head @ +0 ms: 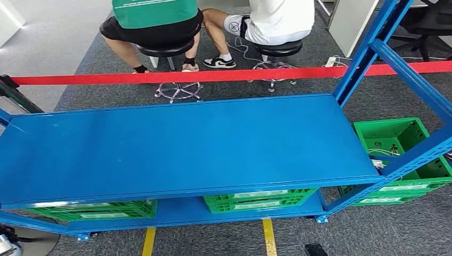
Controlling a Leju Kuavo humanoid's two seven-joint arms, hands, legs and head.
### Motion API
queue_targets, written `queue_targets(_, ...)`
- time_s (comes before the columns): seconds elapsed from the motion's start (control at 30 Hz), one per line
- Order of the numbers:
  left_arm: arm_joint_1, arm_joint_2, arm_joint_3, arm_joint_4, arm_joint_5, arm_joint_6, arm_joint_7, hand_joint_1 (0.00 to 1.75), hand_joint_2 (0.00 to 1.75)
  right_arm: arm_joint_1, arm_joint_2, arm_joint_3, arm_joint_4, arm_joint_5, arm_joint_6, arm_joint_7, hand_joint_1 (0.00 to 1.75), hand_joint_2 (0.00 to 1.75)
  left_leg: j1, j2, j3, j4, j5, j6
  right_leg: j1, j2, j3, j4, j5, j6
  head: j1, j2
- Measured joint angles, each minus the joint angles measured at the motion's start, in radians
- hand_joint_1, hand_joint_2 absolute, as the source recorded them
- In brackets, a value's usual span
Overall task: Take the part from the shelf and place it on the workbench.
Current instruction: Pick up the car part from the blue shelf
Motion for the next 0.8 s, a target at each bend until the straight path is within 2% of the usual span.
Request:
queue_targets(0.03,-0.001,-0.002,0.000,-0.002,0.000,0.000,0.000,1.75,1.75,-0.002,0.001,0.000,0.000,0.000,0.000,-0.001,0.00,0.00,0.000,0.000,-0.031,0.065,-0.029,0.001,0.002,-0.001,-0.006,0.000,0.004,-0.005,0.000,0.000)
queue_targets(0.07,-0.002,-0.003,0.000,-0.002,0.000,0.000,0.000,1.75,1.75,-0.002,0.002,0.000,0.000,0.000,0.000,-0.002,0.00,0.00,-0.001,0.000,-0.051,0.110,-0.043,0.002,0.004,-0.002,-0.013,0.000,0.009,-0.008,0.000,0.000)
queue_targets(0.1,-0.002,-0.005,0.000,-0.004,-0.001,0.000,0.000,1.75,1.75,-0.002,0.002,0.000,0.000,0.000,0.001,-0.003,0.00,0.00,-0.002,0.000,-0.057,0.122,-0.039,0.006,0.006,-0.003,-0.020,0.000,0.015,-0.011,0.000,0.000)
queue_targets(0.13,-0.003,-0.006,0.000,-0.006,-0.001,0.000,0.000,1.75,1.75,-0.003,0.003,0.000,0.000,0.000,0.001,-0.005,0.00,0.00,-0.004,0.000,-0.042,0.095,-0.016,0.011,0.008,-0.003,-0.027,0.000,0.022,-0.011,0.000,0.000)
queue_targets(0.2,-0.009,-0.008,0.001,-0.014,-0.004,0.000,0.000,1.75,1.75,-0.003,0.003,0.000,0.000,-0.001,0.001,-0.006,0.00,0.00,-0.012,0.001,0.028,-0.034,0.042,0.026,0.010,-0.002,-0.041,0.000,0.037,-0.009,0.000,0.000)
queue_targets(0.27,-0.018,-0.011,0.002,-0.022,-0.013,0.000,0.000,1.75,1.75,-0.002,0.005,0.000,0.000,-0.001,0.001,-0.006,0.00,0.00,-0.019,0.003,0.077,-0.134,0.074,0.032,0.012,-0.001,-0.049,-0.001,0.053,-0.001,0.001,0.000)
queue_targets(0.33,-0.022,-0.016,0.005,-0.028,-0.020,0.000,0.000,1.75,1.75,0.000,0.005,0.000,0.000,-0.001,0.001,0.000,0.00,0.00,-0.025,0.003,0.076,-0.152,0.089,0.034,0.010,-0.002,-0.051,-0.012,0.071,0.013,0.002,0.000)
queue_targets(0.37,-0.023,-0.019,0.006,-0.029,-0.022,0.000,0.000,1.75,1.75,0.001,0.005,0.000,0.000,-0.001,0.002,0.003,0.00,0.00,-0.024,0.003,0.071,-0.154,0.101,0.038,0.008,-0.002,-0.053,-0.018,0.080,0.019,0.001,0.000)
queue_targets(0.4,-0.024,-0.022,0.007,-0.030,-0.022,0.000,0.000,1.75,1.75,0.003,0.005,0.000,0.000,-0.001,0.002,0.006,0.00,0.00,-0.022,0.004,0.064,-0.157,0.113,0.043,0.007,-0.002,-0.058,-0.018,0.075,0.026,0.001,0.000)
queue_targets(0.43,-0.024,-0.024,0.008,-0.032,-0.022,0.000,0.000,1.75,1.75,0.005,0.006,0.000,0.000,-0.001,0.002,0.008,0.00,0.00,-0.019,0.004,0.055,-0.160,0.125,0.048,0.007,-0.002,-0.068,0.000,0.052,0.032,0.003,0.000)
queue_targets(0.47,-0.025,-0.027,0.008,-0.033,-0.022,0.000,0.000,1.75,1.75,0.007,0.006,0.000,0.000,-0.001,0.002,0.010,0.00,0.00,-0.016,0.005,0.046,-0.162,0.136,0.051,0.006,-0.003,-0.081,0.039,0.010,0.038,0.005,0.000)
queue_targets(0.53,-0.025,-0.030,0.012,-0.035,-0.023,0.000,0.000,1.75,1.75,0.009,0.007,0.000,0.000,0.000,0.002,0.012,0.00,0.00,-0.015,0.007,0.025,-0.162,0.152,0.055,0.004,-0.003,-0.109,0.165,-0.089,0.047,0.009,0.000)
queue_targets(0.57,-0.025,-0.032,0.015,-0.036,-0.023,0.000,0.000,1.75,1.75,0.009,0.007,0.000,0.000,0.000,0.002,0.014,0.00,0.00,-0.015,0.007,0.014,-0.161,0.160,0.055,0.003,-0.003,-0.114,0.221,-0.117,0.050,0.009,0.000)
queue_targets(0.6,-0.024,-0.034,0.017,-0.036,-0.024,0.000,0.000,1.75,1.75,0.009,0.007,0.000,0.000,0.000,0.002,0.015,0.00,0.00,-0.015,0.008,0.004,-0.161,0.168,0.053,0.002,-0.004,-0.106,0.251,-0.124,0.052,0.009,0.000)
queue_targets(0.63,-0.024,-0.036,0.019,-0.036,-0.024,0.000,0.000,1.75,1.75,0.009,0.007,0.000,0.000,0.000,0.002,0.017,0.00,0.00,-0.014,0.008,-0.006,-0.160,0.176,0.051,0.002,-0.004,-0.079,0.245,-0.113,0.053,0.009,0.000)
queue_targets(0.67,-0.024,-0.037,0.021,-0.036,-0.025,0.000,0.000,1.75,1.75,0.009,0.007,0.000,0.000,0.000,0.002,0.018,0.00,0.00,-0.014,0.008,-0.013,-0.160,0.182,0.048,0.001,-0.004,-0.035,0.200,-0.093,0.054,0.009,0.000)
queue_targets(0.73,-0.024,-0.040,0.024,-0.039,-0.026,0.000,0.000,1.75,1.75,0.005,0.007,0.000,0.000,0.000,0.003,0.016,0.00,0.00,-0.012,0.007,-0.024,-0.158,0.193,0.039,0.001,-0.003,0.074,0.056,-0.081,0.053,0.009,0.000)
queue_targets(0.77,-0.024,-0.041,0.025,-0.042,-0.028,0.001,0.000,1.75,1.75,0.003,0.007,0.000,0.000,0.000,0.004,0.012,0.00,0.00,-0.013,0.008,-0.027,-0.158,0.199,0.033,0.003,-0.002,0.111,0.003,-0.085,0.048,0.009,0.000)
queue_targets(0.8,-0.025,-0.042,0.026,-0.045,-0.030,0.001,0.000,1.75,1.75,0.001,0.007,0.000,0.000,0.000,0.005,0.009,0.00,0.00,-0.013,0.008,-0.029,-0.157,0.205,0.028,0.005,-0.001,0.129,-0.028,-0.092,0.042,0.009,0.000)
